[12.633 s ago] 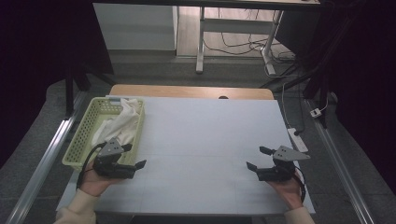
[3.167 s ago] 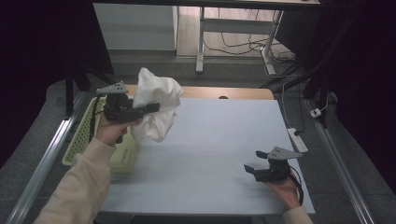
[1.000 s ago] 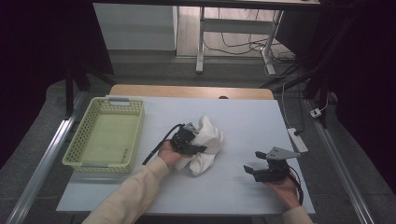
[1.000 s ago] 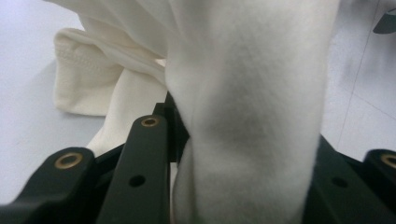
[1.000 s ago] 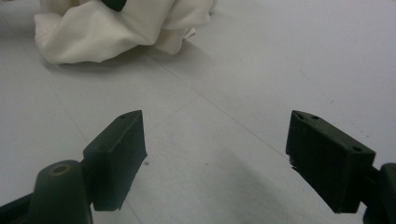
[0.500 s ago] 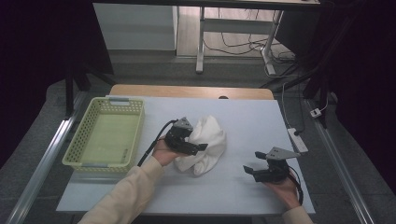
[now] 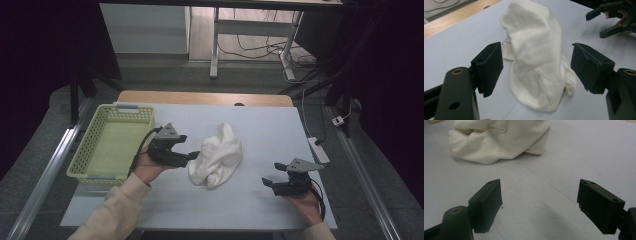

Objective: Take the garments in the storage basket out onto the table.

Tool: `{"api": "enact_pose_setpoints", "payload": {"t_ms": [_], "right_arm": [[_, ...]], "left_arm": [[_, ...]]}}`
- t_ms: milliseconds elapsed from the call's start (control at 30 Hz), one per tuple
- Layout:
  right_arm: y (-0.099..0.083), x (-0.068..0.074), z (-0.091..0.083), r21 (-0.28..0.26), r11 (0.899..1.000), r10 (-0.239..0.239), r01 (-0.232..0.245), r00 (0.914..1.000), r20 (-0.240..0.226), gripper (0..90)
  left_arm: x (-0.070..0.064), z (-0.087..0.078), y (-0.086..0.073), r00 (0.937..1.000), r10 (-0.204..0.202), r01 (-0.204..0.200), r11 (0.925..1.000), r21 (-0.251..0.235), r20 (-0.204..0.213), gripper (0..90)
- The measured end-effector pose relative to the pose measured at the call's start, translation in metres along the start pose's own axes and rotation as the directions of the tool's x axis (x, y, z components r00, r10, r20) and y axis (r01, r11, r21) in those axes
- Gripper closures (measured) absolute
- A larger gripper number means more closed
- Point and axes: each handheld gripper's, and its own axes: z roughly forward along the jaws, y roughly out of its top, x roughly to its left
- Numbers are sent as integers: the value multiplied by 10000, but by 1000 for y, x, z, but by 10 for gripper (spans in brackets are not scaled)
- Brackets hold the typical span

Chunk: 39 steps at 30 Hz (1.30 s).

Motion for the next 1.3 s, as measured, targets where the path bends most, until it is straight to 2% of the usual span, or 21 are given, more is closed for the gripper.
{"api": "enact_pose_setpoints", "payload": {"t_ms": [100, 200, 333, 533, 700, 833, 967, 1100, 1300], "right_arm": [[-1, 0, -2, 17, 10000, 36, -36, 10000, 37, 201], [-1, 0, -4, 21, 10000, 25, -25, 10000, 78, 202], [-2, 0, -5, -53, 10000, 45, -45, 9999, 110, 202], [-2, 0, -4, -57, 10000, 43, -42, 9999, 126, 202], [-2, -1, -5, -49, 10000, 53, -52, 9998, 168, 202], [-2, -1, -5, -55, 10000, -7, 8, 9998, 215, 202], [-1, -2, -9, -241, 9996, -163, 170, 9994, 315, 206], [-1, -2, -12, -352, 9992, -159, 178, 9984, 543, 208], [-1, -2, -13, -538, 9981, -251, 284, 9978, 609, 211]], "left_arm": [[3, -15, -7, 9999, 63, -64, 10000, -11, -141, 265], [6, -28, -16, 9987, 227, -223, 9997, 77, -455, 266], [12, -41, -31, 9973, 32, -23, 9999, 122, -739, 268], [18, -57, -58, 9913, -33, 93, 9990, 447, -1316, 269], [26, -73, -73, 9878, -378, 451, 9980, 450, -1509, 273], [32, -77, -89, 9822, -746, 860, 9945, 599, -1725, 273], [33, -80, -97, 9798, -929, 1058, 9923, 648, -1768, 274], [31, -81, -102, 9818, -908, 1028, 9926, 647, -1668, 275], [31, -77, -103, 9835, -867, 989, 9926, 704, -1591, 275]]}}
